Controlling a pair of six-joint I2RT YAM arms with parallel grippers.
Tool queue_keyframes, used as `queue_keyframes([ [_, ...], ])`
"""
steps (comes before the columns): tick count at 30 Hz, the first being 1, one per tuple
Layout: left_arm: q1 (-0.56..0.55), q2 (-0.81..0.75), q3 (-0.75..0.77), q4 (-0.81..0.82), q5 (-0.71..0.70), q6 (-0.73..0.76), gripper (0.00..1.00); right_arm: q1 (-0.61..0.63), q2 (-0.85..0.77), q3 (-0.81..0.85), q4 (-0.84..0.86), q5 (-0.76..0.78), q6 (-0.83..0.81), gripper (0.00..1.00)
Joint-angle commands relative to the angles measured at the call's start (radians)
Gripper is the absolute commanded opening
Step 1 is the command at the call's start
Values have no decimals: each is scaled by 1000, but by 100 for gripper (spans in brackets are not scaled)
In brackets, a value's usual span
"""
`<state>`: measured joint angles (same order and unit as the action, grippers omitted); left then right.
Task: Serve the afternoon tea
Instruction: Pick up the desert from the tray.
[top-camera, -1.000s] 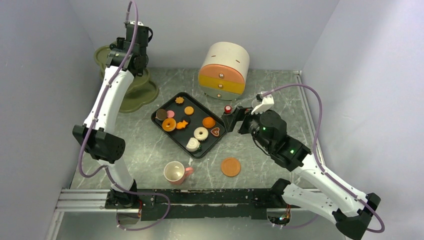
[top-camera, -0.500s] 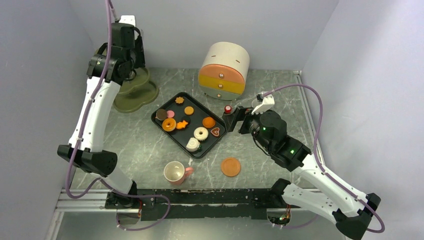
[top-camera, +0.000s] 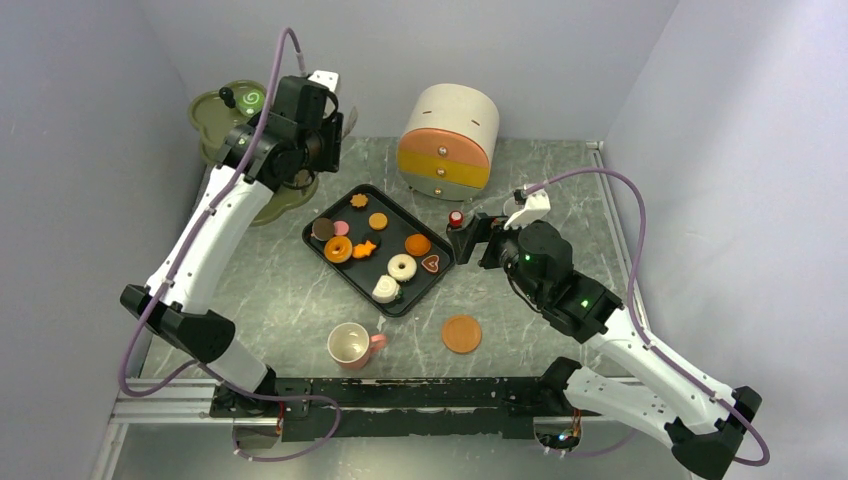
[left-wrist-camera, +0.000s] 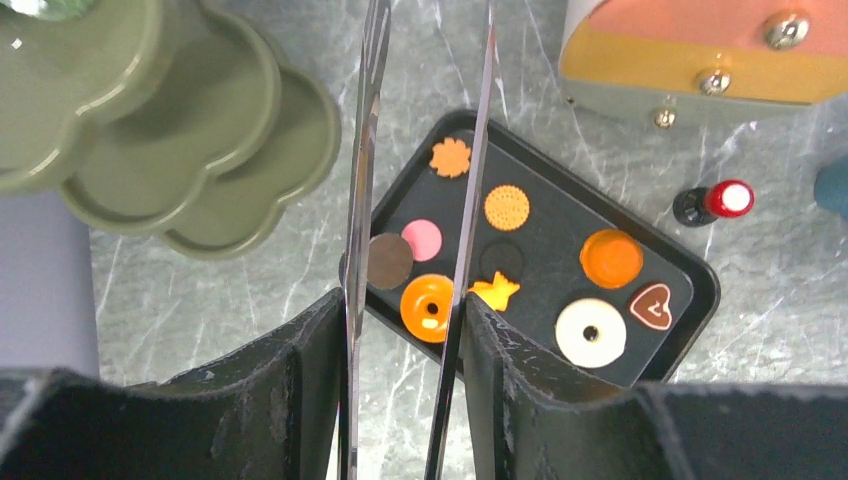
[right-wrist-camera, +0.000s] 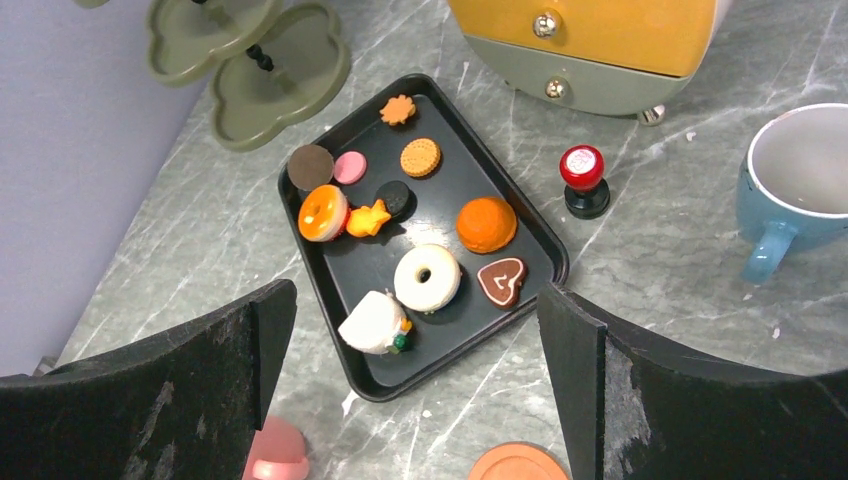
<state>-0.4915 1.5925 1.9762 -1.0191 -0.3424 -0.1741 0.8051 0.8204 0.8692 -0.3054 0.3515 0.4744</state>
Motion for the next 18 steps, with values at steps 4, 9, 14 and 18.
queue_keyframes([
  [4,-58,-81,-135,13,22,-42,48,-5,4,2,7,9,-3,95],
  [9,-92,-140,-308,35,43,-66,48,-5,17,0,7,12,1,95],
  [14,-96,-198,-473,70,46,-91,48,-5,14,5,-2,7,5,95],
  [18,-96,-212,-537,88,72,-97,48,-6,5,1,-3,12,-1,95],
])
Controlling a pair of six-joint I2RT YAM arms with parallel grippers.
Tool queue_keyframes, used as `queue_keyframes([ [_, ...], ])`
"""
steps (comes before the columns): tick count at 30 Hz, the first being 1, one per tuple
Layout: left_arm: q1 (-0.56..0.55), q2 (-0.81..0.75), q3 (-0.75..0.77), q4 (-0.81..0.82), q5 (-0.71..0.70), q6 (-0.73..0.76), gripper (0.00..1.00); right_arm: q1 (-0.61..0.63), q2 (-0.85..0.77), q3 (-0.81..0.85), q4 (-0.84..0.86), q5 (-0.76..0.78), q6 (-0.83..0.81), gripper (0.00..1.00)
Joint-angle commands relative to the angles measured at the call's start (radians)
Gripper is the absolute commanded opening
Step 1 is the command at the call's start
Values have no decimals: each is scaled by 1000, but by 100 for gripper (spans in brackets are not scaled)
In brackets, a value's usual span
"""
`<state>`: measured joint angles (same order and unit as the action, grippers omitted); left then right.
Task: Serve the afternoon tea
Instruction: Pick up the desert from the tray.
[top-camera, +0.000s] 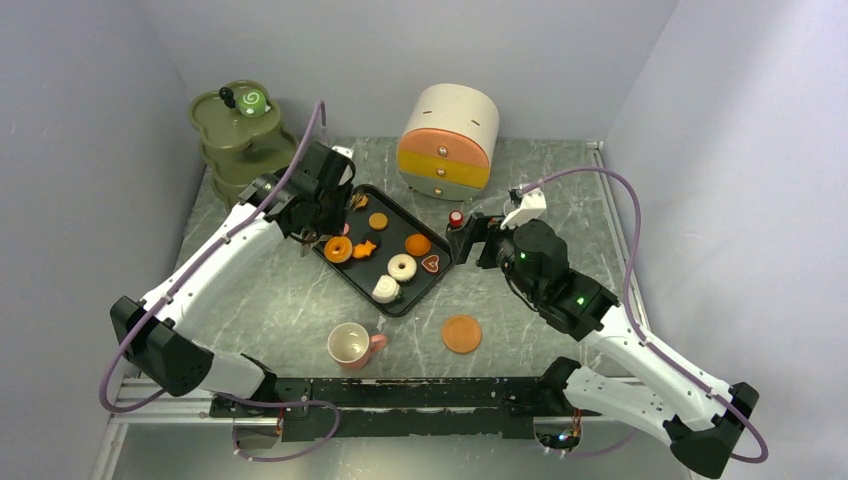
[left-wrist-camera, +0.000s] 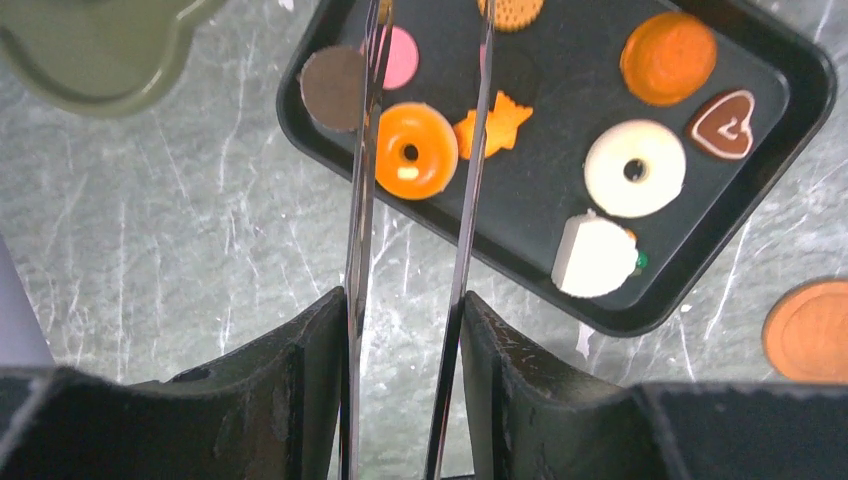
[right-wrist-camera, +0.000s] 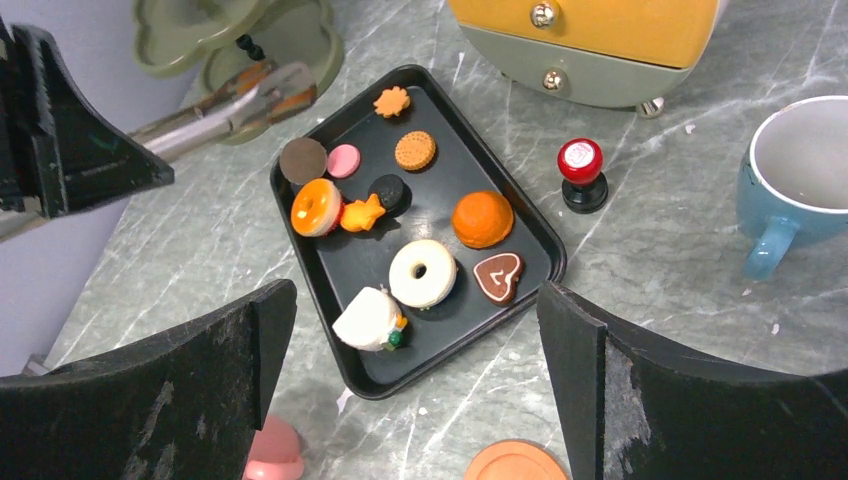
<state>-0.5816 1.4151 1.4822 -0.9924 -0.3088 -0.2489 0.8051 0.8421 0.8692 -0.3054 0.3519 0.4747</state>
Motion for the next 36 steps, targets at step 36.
queue_keyframes([
  [36,63,122,-87,47,-127,-18,50,-5,-36,-10,19,3,-25,95],
])
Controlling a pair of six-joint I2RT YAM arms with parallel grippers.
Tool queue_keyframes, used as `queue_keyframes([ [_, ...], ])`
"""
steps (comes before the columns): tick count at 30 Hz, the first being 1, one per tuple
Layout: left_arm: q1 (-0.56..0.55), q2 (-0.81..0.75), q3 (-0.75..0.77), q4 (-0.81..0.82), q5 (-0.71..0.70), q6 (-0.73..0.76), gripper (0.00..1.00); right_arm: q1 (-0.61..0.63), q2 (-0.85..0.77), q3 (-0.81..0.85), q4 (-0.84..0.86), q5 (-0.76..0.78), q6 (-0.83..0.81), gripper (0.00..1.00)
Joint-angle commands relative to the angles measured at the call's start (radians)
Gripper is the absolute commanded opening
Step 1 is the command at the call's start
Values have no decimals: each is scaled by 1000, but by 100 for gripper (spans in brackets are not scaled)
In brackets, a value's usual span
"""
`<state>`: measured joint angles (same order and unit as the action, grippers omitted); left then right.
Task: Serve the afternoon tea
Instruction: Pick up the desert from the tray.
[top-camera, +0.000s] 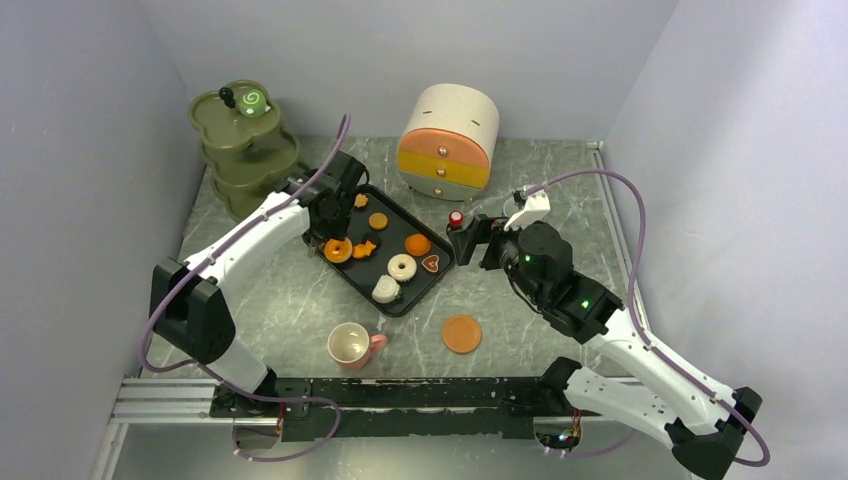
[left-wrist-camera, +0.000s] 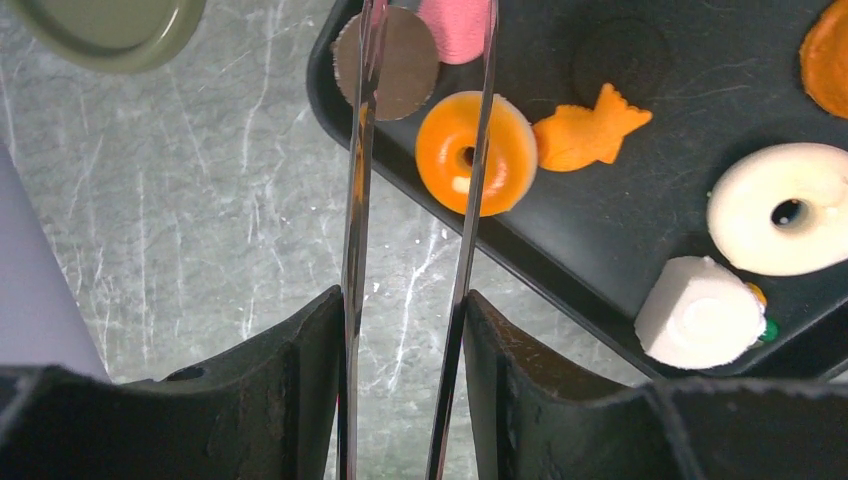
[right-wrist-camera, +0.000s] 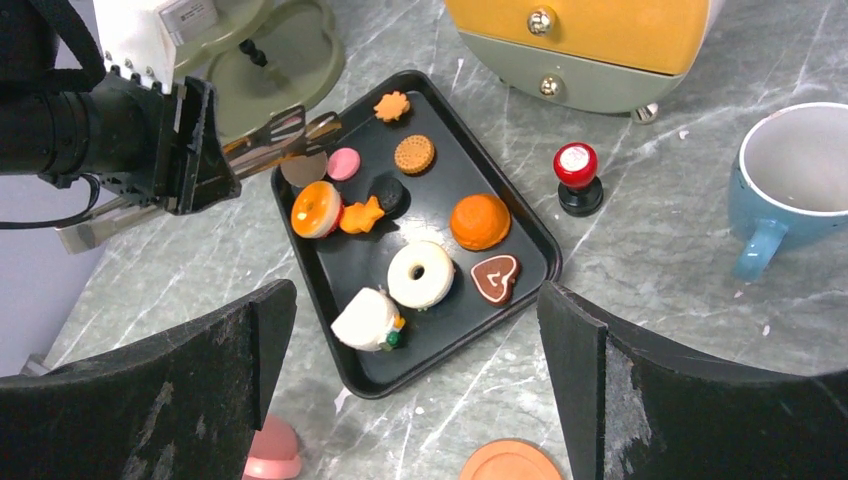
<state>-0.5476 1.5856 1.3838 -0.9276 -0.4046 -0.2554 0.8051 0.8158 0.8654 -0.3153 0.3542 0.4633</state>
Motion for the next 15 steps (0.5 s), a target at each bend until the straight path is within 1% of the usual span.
queue_keyframes([
  [1,38,-52,6,-21,-28,-11,50,-5,-8,-6,30,0,-12,95],
  [7,58,-63,-26,-33,-67,-9,50,-5,-4,-4,32,-7,-11,95],
  [15,79,-60,-57,-14,-64,6,52,-5,2,2,33,-12,-11,95],
])
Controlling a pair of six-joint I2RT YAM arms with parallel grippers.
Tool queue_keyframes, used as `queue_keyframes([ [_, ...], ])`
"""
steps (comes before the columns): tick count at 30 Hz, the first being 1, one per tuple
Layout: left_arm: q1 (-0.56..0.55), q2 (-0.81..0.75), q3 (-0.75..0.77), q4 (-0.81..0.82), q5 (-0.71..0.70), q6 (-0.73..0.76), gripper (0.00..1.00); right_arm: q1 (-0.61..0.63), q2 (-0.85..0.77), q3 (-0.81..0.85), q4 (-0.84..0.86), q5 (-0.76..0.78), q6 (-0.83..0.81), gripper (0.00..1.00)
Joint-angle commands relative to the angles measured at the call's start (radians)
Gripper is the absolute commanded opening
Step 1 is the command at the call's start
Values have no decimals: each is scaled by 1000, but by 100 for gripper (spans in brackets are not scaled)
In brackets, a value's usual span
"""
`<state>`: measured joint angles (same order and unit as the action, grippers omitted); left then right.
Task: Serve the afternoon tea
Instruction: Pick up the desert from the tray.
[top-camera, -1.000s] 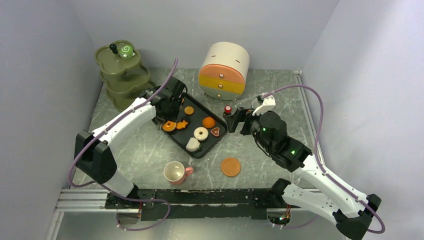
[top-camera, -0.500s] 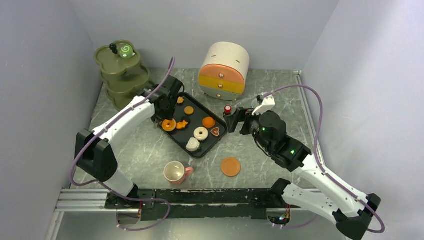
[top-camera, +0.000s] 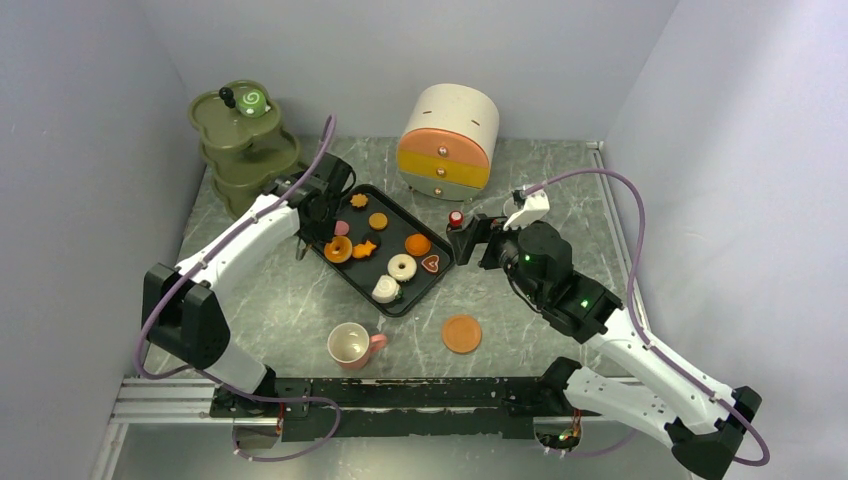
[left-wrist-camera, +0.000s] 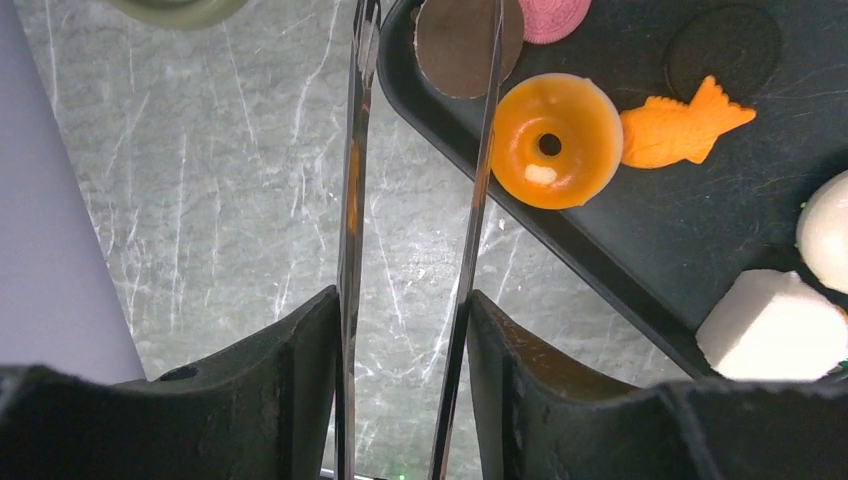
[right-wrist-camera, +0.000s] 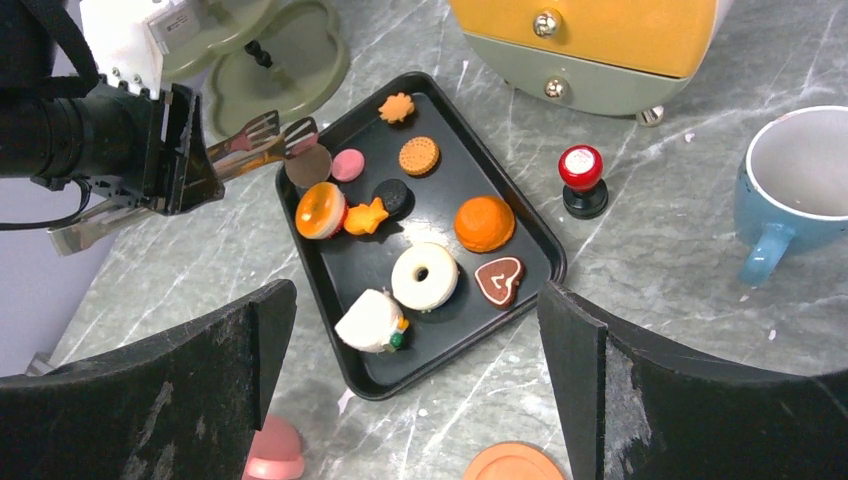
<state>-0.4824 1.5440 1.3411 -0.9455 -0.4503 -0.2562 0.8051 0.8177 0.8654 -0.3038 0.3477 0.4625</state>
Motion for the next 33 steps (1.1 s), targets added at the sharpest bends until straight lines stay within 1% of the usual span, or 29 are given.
queue_keyframes([
  [1,14,-17,-19,10,-9,10,52,-4,-1,0,24,-8,-10,95],
  [16,18,6,-44,53,65,27,54,-5,1,0,29,-12,-7,95],
  [33,18,53,-52,72,74,41,54,-5,7,4,38,-15,-12,95],
])
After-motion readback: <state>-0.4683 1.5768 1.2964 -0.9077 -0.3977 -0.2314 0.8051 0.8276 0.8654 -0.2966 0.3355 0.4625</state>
